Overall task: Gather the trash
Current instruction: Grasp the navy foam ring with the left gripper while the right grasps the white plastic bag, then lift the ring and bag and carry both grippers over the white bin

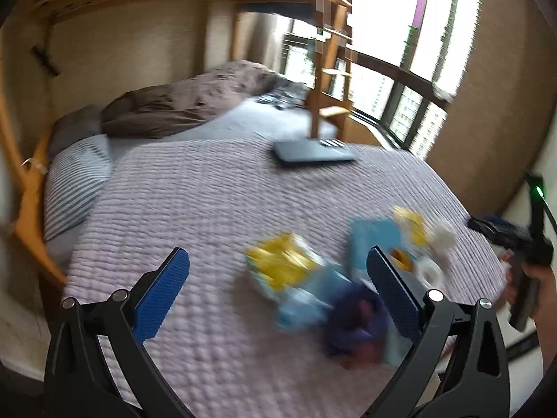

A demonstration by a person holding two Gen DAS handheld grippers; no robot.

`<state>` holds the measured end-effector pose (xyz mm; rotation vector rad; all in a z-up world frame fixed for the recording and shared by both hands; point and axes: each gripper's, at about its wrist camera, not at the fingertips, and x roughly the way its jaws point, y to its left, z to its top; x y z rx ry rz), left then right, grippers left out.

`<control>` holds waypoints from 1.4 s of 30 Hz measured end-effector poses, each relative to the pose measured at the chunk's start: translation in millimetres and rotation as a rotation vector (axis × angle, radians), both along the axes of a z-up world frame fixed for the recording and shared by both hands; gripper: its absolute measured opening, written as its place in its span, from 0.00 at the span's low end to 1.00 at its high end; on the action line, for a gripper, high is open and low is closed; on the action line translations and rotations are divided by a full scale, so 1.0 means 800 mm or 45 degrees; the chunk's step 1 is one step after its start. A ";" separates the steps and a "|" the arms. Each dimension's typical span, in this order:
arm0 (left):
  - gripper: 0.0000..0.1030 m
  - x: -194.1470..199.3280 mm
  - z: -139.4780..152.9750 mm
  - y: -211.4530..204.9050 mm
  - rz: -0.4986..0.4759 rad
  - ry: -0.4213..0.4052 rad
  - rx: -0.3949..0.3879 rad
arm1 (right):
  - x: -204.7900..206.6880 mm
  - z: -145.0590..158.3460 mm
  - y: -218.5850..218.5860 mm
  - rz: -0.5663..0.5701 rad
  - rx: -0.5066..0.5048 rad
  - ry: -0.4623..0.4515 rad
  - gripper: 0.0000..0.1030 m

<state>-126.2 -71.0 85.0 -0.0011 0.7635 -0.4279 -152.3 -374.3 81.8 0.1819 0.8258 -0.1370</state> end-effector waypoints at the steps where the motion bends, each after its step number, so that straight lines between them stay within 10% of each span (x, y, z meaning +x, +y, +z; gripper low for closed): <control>1: 0.99 -0.004 -0.001 -0.009 -0.033 0.014 -0.004 | 0.000 -0.003 0.010 0.022 -0.004 0.005 0.96; 10: 0.98 -0.029 -0.038 -0.057 -0.158 0.121 0.020 | 0.020 -0.036 0.058 0.111 -0.103 0.122 0.83; 21: 0.58 -0.023 -0.060 -0.055 -0.231 0.230 -0.044 | 0.035 -0.053 0.060 0.159 -0.058 0.168 0.45; 42: 0.53 -0.050 -0.017 -0.036 -0.120 0.146 -0.120 | -0.035 0.028 0.085 0.277 0.000 -0.023 0.43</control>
